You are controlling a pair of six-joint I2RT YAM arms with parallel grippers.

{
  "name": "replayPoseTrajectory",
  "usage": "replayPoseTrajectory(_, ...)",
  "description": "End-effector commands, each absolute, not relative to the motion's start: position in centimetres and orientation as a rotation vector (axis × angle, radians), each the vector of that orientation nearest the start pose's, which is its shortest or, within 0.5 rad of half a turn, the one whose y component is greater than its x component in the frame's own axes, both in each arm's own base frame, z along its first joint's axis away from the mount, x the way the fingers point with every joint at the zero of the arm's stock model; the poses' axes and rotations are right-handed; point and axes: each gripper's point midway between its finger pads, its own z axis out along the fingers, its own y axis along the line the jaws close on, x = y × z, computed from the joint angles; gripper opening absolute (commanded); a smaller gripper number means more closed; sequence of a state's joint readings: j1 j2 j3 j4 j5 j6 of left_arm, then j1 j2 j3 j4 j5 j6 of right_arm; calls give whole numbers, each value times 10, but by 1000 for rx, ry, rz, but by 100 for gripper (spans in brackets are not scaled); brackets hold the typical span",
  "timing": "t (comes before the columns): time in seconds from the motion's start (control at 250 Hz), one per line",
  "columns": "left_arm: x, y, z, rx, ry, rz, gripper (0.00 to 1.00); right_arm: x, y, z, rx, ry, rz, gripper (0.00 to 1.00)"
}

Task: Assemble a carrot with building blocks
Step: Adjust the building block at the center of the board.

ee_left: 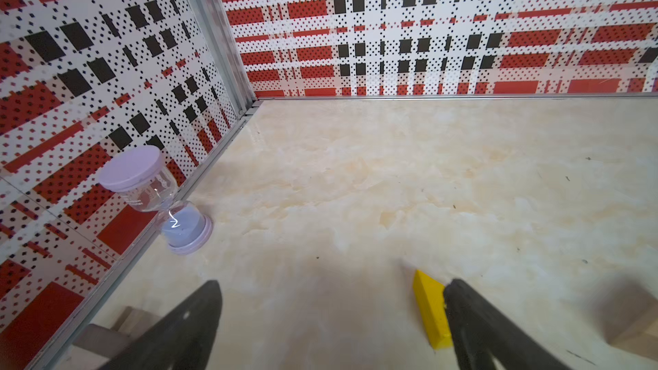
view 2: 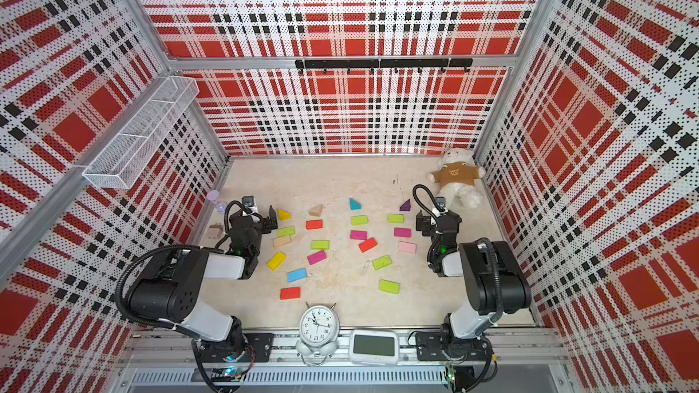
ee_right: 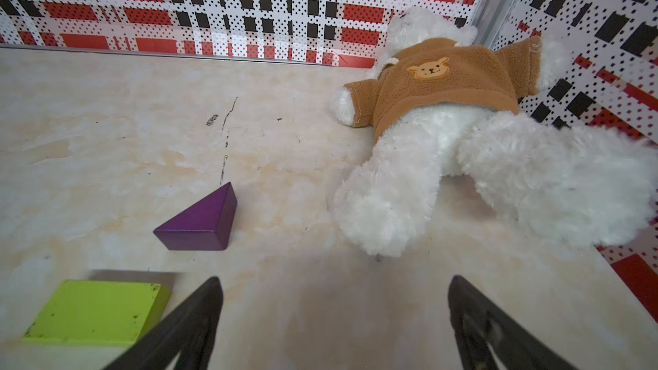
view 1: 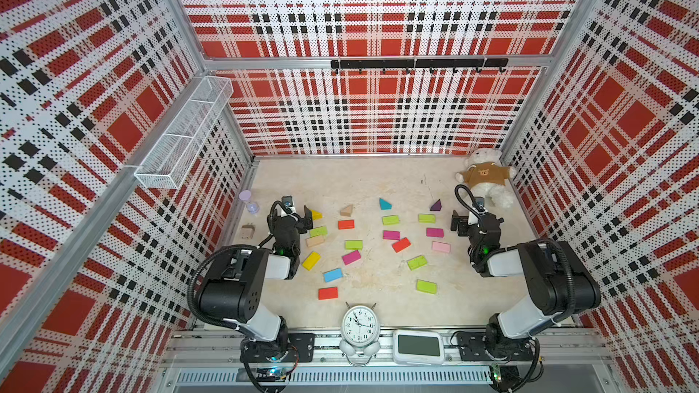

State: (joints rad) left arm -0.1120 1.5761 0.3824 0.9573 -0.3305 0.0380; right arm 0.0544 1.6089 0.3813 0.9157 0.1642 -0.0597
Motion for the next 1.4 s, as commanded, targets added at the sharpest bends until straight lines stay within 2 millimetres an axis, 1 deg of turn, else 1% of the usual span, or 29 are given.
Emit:
replayPoseTrajectory(0.0,403,11,122,-119,1770,243,99,407,-5,110,6,1822,-148,100)
replayPoseTrajectory(0.94,403,12,122,-118,1772,242,99,408,-6,110,9,1827,-137,100)
replayPoseTrajectory(1.044,402,12,122,-120,1770,240,100,408,-7,108,10,1834,-132,100)
replayPoseTrajectory(1.08,402,12,122,-123,1767,228,95,408,-6,109,9,1831,-130,100)
replayPoseTrajectory(1.116,400,15,126,-134,1754,225,90,407,-7,109,9,1827,-131,100)
replayPoseTrajectory(1.14,397,17,130,-146,1746,231,89,407,-7,111,11,1820,-136,100)
replayPoseTrajectory(1.176,392,17,131,-141,1754,229,86,406,-7,113,12,1813,-140,96)
replayPoseTrajectory(1.196,391,15,139,-138,1727,233,84,405,-7,115,12,1810,-146,94)
replayPoseTrajectory(1.224,387,15,148,-145,1708,271,83,402,-5,122,10,1799,-164,92)
replayPoseTrajectory(1.248,383,13,155,-147,1699,306,82,400,-9,128,38,1798,-216,92)
replayPoseTrajectory(1.297,376,7,173,-145,1682,352,80,396,-10,140,69,1847,-289,92)
replayPoseTrajectory(1.349,372,4,187,-170,1702,351,79,394,1,153,72,1947,-235,89)
replayPoseTrajectory(1.397,372,1,192,-197,1776,301,79,395,11,170,106,1982,-162,85)
